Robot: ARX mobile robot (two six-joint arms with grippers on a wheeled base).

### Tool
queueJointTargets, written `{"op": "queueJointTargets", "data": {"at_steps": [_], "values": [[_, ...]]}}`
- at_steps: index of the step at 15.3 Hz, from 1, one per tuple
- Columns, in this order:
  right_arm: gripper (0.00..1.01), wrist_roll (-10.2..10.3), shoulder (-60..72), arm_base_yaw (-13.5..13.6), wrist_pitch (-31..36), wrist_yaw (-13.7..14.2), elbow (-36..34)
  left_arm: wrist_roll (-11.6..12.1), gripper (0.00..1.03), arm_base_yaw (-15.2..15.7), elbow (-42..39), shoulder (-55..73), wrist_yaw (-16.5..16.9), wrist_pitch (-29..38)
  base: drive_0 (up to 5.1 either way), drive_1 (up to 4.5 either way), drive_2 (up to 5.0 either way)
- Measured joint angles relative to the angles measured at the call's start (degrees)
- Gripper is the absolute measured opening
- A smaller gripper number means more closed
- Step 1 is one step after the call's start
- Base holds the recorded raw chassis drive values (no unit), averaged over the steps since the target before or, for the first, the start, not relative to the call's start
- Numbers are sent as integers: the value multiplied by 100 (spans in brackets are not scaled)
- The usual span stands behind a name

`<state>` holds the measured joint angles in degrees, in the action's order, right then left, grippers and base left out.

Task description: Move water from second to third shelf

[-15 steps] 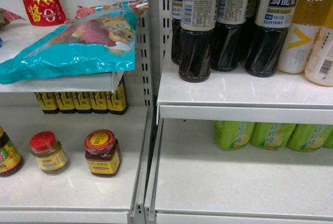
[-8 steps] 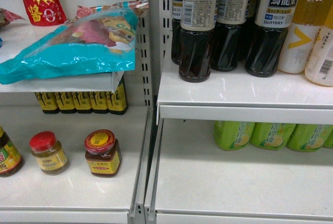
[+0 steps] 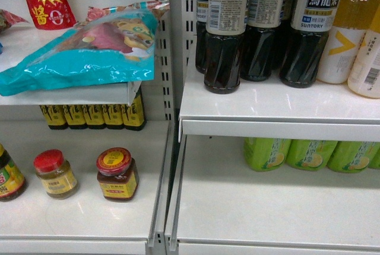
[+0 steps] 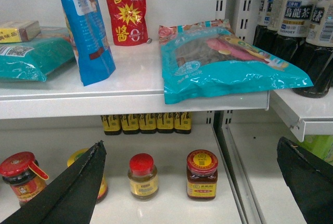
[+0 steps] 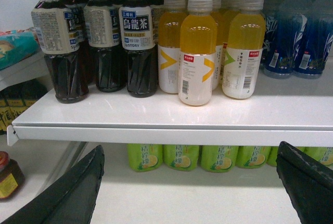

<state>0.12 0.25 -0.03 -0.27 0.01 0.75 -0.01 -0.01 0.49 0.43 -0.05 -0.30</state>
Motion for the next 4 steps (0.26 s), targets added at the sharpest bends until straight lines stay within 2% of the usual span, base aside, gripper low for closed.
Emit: {"op": "queueJointTargets", "data": {"at_steps": [4], "values": [[98, -2, 0, 2, 0, 0, 0, 2, 98, 0, 0, 0, 2, 0, 0, 0, 0]]}}
